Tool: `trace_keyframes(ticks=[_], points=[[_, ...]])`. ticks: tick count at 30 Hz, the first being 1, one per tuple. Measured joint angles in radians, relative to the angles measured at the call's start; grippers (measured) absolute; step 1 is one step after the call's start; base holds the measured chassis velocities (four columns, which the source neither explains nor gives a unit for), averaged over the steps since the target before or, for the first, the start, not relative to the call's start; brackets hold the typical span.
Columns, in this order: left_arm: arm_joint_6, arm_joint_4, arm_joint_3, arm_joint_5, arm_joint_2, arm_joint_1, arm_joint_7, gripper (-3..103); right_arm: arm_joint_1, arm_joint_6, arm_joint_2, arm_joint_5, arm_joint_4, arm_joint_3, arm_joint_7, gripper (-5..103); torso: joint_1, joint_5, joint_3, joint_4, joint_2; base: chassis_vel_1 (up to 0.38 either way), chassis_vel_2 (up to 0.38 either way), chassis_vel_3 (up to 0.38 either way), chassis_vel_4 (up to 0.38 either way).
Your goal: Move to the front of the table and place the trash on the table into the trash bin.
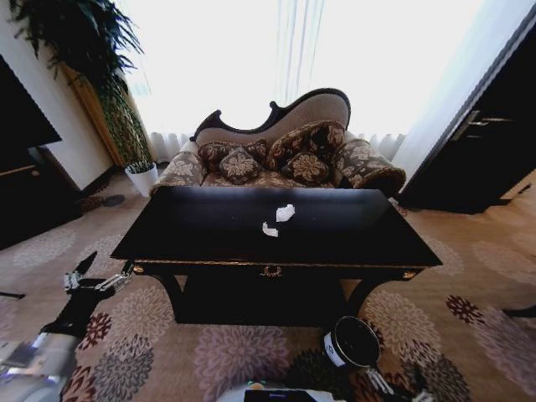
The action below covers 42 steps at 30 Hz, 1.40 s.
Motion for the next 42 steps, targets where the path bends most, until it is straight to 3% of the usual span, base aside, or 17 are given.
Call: trace_keyframes(ticks=[14,21,26,27,30,31,33,35,36,40,42], points=[[0.000,0.000,0.000,0.000,0.000,0.000,0.000,100,-0.061,-0.110,-0.065,0.106,0.328,0.106,-0.001,100,0.000,0.0000,0.000,0.0000,0.000,0.000,0.000,0.000,0.000],[0.000,0.000,0.000,0.000,0.000,0.000,0.000,100,-0.035,-0.211,-0.120,0.173,0.447,0.121,-0.023,100,0.000,0.0000,0.000,0.0000,0.000,0.000,0.000,0.000,0.000],[0.000,0.000,0.000,0.000,0.000,0.000,0.000,100,0.045,-0.390,-0.209,0.284,0.528,0.138,-0.040,100,0.000,0.0000,0.000,0.0000,0.000,0.000,0.000,0.000,0.000],[0.000,0.000,0.000,0.000,0.000,0.000,0.000,100,0.045,-0.390,-0.209,0.284,0.528,0.138,-0.040,100,0.000,0.0000,0.000,0.0000,0.000,0.000,0.000,0.000,0.000],[0.000,0.000,0.000,0.000,0.000,0.000,0.000,100,0.131,-0.564,-0.298,0.402,0.580,0.137,-0.019,100,0.000,0.0001,0.000,-0.0002,0.000,0.000,0.000,0.000,0.000],[0.000,0.000,0.000,0.000,0.000,0.000,0.000,100,0.131,-0.564,-0.298,0.402,0.580,0.137,-0.019,100,0.000,0.0001,0.000,-0.0002,0.000,0.000,0.000,0.000,0.000],[0.000,0.000,0.000,0.000,0.000,0.000,0.000,100,0.195,-0.661,-0.376,0.452,0.610,0.129,0.008,100,0.000,0.0001,0.000,0.0000,0.000,0.000,0.000,0.000,0.000],[0.000,0.000,0.000,0.000,0.000,0.000,0.000,100,0.263,-0.766,-0.504,0.486,0.636,0.102,0.051,100,0.000,0.0001,0.000,0.0003,0.000,0.000,0.000,0.000,0.000],[0.000,0.000,0.000,0.000,0.000,0.000,0.000,100,0.263,-0.766,-0.504,0.486,0.636,0.102,0.051,100,0.000,0.0001,0.000,0.0003,0.000,0.000,0.000,0.000,0.000],[0.000,0.000,0.000,0.000,0.000,0.000,0.000,100,0.337,-0.907,-0.660,0.606,0.654,0.071,0.098,100,0.000,0.0001,0.000,-0.0001,0.000,0.000,0.000,0.000,0.000],[0.000,0.000,0.000,0.000,0.000,0.000,0.000,100,0.366,-0.933,-0.699,0.648,0.645,0.055,0.105,100,0.000,-0.0001,0.000,0.0000,0.000,0.000,0.000,0.000,0.000]])
